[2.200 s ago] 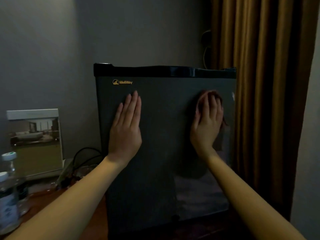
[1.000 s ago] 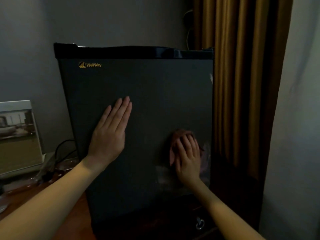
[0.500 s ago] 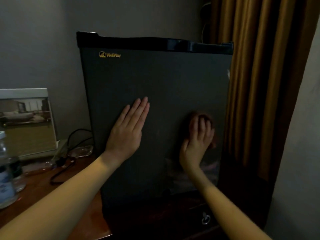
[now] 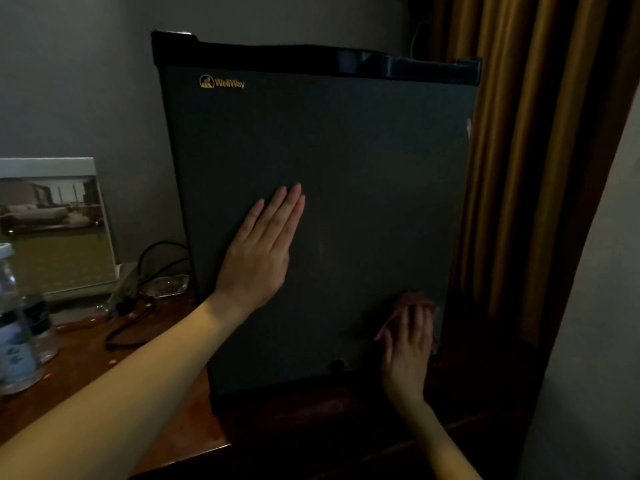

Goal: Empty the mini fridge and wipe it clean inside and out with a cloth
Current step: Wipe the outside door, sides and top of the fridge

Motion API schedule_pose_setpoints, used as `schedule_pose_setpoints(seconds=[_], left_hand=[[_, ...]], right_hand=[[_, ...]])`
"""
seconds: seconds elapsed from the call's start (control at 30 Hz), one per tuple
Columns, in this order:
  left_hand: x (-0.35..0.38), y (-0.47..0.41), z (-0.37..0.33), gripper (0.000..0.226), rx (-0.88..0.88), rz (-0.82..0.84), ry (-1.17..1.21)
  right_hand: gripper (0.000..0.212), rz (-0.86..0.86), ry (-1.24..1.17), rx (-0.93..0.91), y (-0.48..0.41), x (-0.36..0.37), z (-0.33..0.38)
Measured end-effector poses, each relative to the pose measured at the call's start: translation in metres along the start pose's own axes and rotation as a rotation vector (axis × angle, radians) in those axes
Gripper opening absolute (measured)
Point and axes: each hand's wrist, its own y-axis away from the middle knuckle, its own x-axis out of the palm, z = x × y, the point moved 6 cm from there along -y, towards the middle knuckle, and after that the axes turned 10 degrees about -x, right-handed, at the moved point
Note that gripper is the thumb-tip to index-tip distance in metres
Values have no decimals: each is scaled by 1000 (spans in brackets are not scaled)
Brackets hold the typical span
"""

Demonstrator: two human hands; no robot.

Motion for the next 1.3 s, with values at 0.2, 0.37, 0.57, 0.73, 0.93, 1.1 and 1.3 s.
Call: schedule_pose_setpoints(seconds=[0.2,0.37,0.57,0.73,0.93,1.1,1.3], left_hand=[[1,1,-1,60,-5,-20,-1],[3,2,0,59,-5,-13,-1],[4,3,0,58,6,-15,1],[5,4,0,56,3,-25,6],[7,4,1,57,-6,4,2],[7,5,1,59,-15,35,10],[8,17,-1,57,-8,78,41]], right_hand=[[70,-393,-376,555,-28,-8,51],[72,-210,-240,109,-28,3,156],[54,-207,-160,-37,-48,1,131],[67,-351,-147,119,-104,-38,48],[59,-388,-201,306,-76,-29,6],[62,-448,-413,724,-9,-6,-2],[54,-387,-564,1146,22,18,32]])
